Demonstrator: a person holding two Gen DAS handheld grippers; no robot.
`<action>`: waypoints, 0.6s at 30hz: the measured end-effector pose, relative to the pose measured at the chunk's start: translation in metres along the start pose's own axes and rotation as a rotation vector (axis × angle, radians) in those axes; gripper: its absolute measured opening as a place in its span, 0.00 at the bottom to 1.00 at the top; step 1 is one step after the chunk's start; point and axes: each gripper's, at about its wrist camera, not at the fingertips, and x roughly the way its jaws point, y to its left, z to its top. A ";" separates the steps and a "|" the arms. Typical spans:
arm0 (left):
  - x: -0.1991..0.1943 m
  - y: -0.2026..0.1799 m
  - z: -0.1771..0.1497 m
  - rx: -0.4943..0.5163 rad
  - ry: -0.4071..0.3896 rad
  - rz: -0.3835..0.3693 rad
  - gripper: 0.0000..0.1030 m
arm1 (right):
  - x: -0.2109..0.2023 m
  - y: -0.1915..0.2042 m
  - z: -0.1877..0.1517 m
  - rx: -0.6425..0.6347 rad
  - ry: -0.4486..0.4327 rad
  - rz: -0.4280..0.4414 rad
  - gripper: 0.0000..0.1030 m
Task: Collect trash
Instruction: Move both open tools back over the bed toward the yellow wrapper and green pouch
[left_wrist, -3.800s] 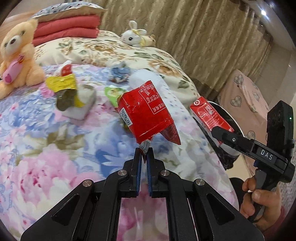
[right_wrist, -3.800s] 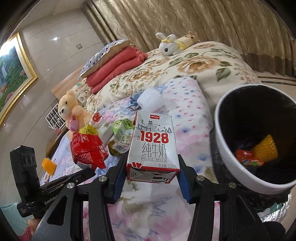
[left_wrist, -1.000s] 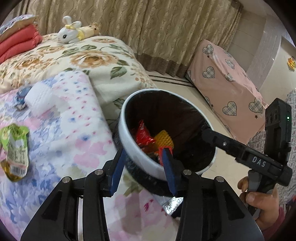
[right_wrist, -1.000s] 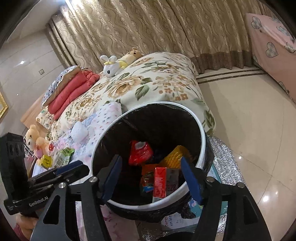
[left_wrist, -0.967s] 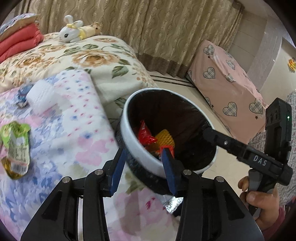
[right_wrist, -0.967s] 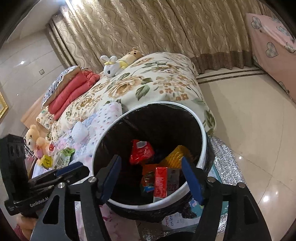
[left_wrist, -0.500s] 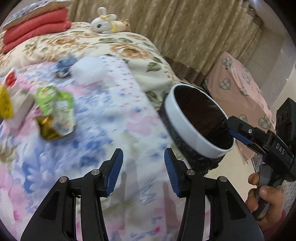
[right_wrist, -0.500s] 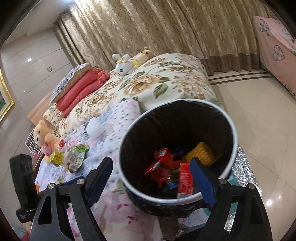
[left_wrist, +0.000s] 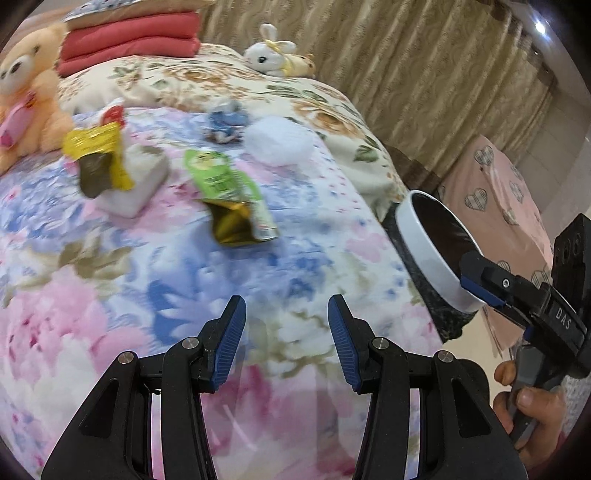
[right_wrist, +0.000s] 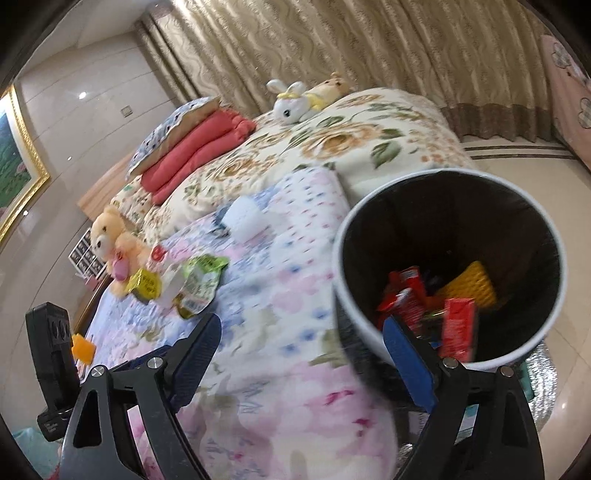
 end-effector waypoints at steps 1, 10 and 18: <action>-0.002 0.005 -0.001 -0.009 -0.001 0.006 0.45 | 0.003 0.005 -0.001 -0.008 0.007 0.005 0.88; -0.011 0.038 -0.007 -0.075 -0.016 0.040 0.52 | 0.021 0.035 -0.009 -0.043 0.045 0.051 0.88; -0.017 0.064 -0.001 -0.117 -0.036 0.075 0.57 | 0.038 0.052 -0.014 -0.057 0.079 0.074 0.88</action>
